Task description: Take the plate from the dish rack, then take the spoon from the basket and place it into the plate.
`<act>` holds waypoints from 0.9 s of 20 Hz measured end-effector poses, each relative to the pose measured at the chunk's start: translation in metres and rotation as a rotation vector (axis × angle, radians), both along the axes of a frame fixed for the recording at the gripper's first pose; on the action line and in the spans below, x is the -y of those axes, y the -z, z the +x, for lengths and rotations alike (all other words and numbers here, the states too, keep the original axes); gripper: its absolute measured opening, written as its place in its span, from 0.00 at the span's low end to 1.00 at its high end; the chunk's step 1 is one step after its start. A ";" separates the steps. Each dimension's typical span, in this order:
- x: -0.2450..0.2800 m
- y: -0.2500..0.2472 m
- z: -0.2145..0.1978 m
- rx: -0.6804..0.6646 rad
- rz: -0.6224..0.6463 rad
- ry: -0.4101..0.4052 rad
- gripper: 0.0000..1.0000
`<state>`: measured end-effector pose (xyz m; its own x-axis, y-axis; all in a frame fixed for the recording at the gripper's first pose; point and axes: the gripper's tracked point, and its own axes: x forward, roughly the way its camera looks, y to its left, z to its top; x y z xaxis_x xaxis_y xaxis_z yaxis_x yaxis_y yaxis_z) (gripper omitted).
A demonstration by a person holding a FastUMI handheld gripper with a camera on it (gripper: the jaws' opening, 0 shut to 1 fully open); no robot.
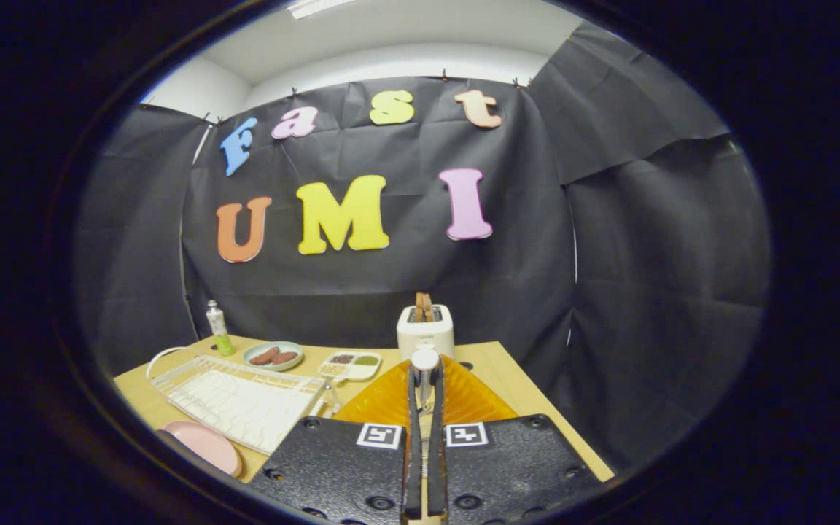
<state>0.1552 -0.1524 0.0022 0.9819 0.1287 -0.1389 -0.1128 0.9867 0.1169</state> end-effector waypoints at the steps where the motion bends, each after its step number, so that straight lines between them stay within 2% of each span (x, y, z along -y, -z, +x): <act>1: -0.014 -0.010 -0.012 0.007 -0.003 -0.034 0.08; 5: -0.077 -0.047 -0.062 0.043 0.001 -0.184 0.08; 9: -0.145 -0.062 -0.101 0.043 -0.050 -0.335 0.08; 15: -0.242 -0.032 -0.143 -0.036 -0.098 -0.536 0.09; 18: -0.276 -0.006 -0.149 -0.108 -0.115 -0.603 0.09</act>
